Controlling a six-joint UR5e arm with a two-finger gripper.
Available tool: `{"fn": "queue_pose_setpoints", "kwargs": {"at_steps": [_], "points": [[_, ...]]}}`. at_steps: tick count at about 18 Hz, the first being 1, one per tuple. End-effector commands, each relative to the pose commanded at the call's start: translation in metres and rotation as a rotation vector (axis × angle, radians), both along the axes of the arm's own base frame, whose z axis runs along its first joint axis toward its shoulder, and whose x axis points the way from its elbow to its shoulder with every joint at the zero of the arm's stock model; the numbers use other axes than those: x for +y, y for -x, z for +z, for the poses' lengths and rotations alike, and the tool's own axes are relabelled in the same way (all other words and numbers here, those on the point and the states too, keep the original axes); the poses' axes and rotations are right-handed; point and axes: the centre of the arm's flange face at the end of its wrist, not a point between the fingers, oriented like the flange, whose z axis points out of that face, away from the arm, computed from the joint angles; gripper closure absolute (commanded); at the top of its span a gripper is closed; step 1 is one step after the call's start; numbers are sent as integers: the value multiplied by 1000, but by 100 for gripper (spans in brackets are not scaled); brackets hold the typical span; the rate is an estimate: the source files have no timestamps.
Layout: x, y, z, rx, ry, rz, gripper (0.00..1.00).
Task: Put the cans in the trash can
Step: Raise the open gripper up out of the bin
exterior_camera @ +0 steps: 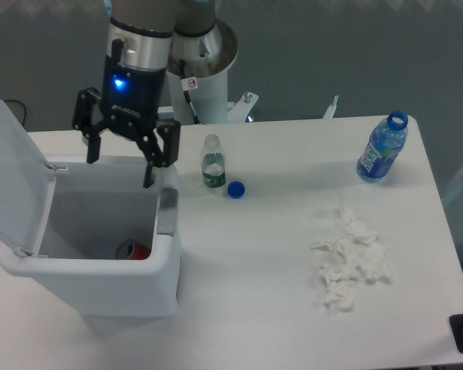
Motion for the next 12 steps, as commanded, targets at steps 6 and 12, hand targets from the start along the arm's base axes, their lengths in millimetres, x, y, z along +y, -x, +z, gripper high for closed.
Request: {"fn": "queue_pose_setpoints", "kwargs": {"at_steps": [6,12], "points": [[-13,34,-13,180,122,-58,0],[-2,59,-52,238,222,-166,0]]}}
